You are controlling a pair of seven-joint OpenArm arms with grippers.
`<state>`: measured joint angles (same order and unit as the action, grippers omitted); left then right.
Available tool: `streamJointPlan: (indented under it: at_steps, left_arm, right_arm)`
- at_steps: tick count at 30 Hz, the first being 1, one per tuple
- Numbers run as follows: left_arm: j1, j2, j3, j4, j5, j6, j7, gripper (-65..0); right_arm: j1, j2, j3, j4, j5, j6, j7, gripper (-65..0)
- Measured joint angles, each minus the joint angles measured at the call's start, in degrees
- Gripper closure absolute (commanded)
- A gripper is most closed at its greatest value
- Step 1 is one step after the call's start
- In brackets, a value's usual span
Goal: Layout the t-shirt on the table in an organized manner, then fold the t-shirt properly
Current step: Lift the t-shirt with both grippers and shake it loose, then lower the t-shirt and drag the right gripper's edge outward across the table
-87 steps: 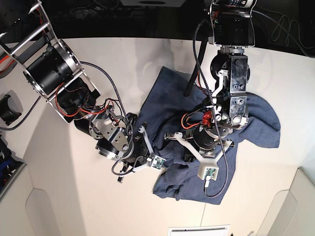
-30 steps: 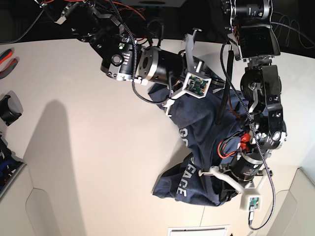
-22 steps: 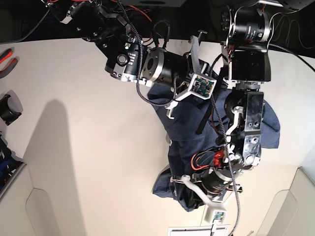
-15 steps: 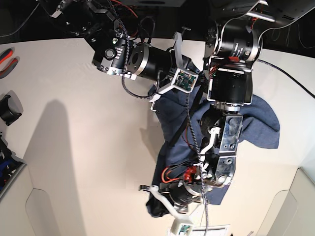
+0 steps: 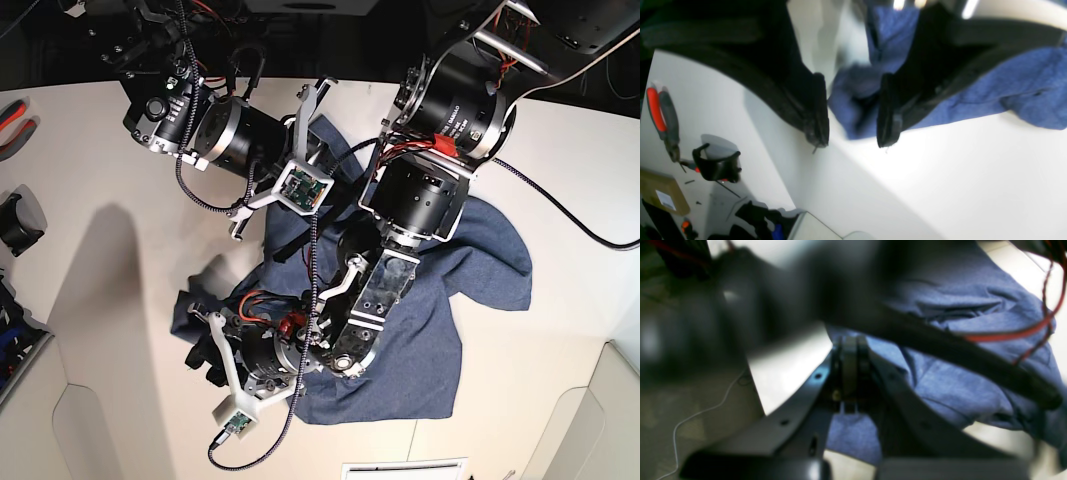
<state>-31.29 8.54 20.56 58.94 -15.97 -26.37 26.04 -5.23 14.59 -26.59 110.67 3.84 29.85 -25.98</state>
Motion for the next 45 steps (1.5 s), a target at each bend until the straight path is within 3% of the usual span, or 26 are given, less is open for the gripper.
streamJointPlan:
  at_steps: [4, 7, 8, 9, 11, 12, 13, 14, 15, 17, 20, 21, 24, 30, 36, 45]
  left_arm:
    - [0.02, -0.2, -1.84, 5.97, -3.74, -0.13, 2.97, -27.2]
    - [0.02, 0.02, -5.25, 12.9, -7.06, -4.83, 9.03, -27.1]
    - [0.04, 0.09, -6.38, 14.78, -7.52, -4.9, 10.82, -26.9]
    - [0.2, 0.04, -7.3, 16.11, -7.76, -4.83, 11.76, -24.7]
    - [1.25, -0.09, -8.83, 17.42, -7.65, -4.74, 12.11, -14.2]
    - [2.01, -0.09, -9.38, 17.44, -7.39, -4.74, 12.17, -7.9]
    - [3.02, -0.07, -9.94, 17.42, -7.06, -4.76, 12.39, -0.9]
    - [4.07, -0.28, -10.49, 17.4, -6.49, -4.81, 12.61, 0.0]
    - [5.05, -1.03, -10.99, 17.35, -5.38, -4.79, 12.85, 0.0]
    - [6.56, -2.95, -12.5, 17.27, -4.0, -2.32, 12.63, 0.0]
    - [7.52, -6.62, -15.69, 17.18, -1.55, 2.86, 11.21, 0.0]
    - [7.98, -7.76, -16.98, 17.4, -0.5, 4.07, 11.74, 0.0]
    - [11.04, -10.82, -20.17, 17.29, 1.68, 6.67, 12.26, 0.0]
    - [15.65, -13.55, -23.67, 17.31, 1.07, 6.03, 11.65, 0.0]
    - [22.12, -17.11, -24.48, 17.2, 2.03, 6.64, 12.55, 0.0]
    - [23.32, -16.98, -24.28, 17.2, 1.57, 6.47, 11.63, 0.0]
  right_arm:
    - [0.04, 0.0, 0.66, 0.0, -0.24, -0.04, 0.0, 0.0]
    - [0.81, 0.0, 0.66, 0.0, -0.07, 0.0, -0.07, 0.0]
    - [1.44, -0.02, 0.74, -0.02, -0.31, -0.07, -0.07, 0.0]
    - [2.12, -0.07, 0.9, 0.0, -0.5, -1.2, 0.02, 0.0]
    - [4.0, -0.37, 1.2, 0.0, -2.91, -4.5, 0.02, 0.0]
    - [4.98, -0.37, 1.36, 0.0, -4.42, -5.95, 0.04, -1.8]
    - [5.99, -0.37, 1.36, -0.11, -5.42, -7.67, 0.15, -11.8]
    - [7.1, -0.5, 1.36, -0.79, -6.71, -9.53, 0.59, -20.6]
    - [8.44, -1.01, 1.36, -2.16, -8.0, -11.82, 1.18, -24.5]
    - [11.72, -2.34, 1.36, -6.86, -8.52, -14.45, 2.62, -24.8]
    - [17.22, -6.45, 0.76, -15.67, -7.39, -12.66, 4.44, -24.8]
    - [19.1, -8.24, 0.39, -19.26, -8.22, -14.12, 4.35, -24.8]
    - [25.99, -11.1, -0.5, -29.99, -8.61, -14.4, 4.72, -24.8]
    - [34.6, -15.54, -1.46, -45.29, -12.5, -14.93, 2.71, -24.9]
    - [35.23, -15.56, -1.49, -46.4, -15.54, -15.39, -7.21, -31.7]
    - [34.29, -15.69, -1.51, -50.25, -15.78, -16.2, -7.54, -31.7]
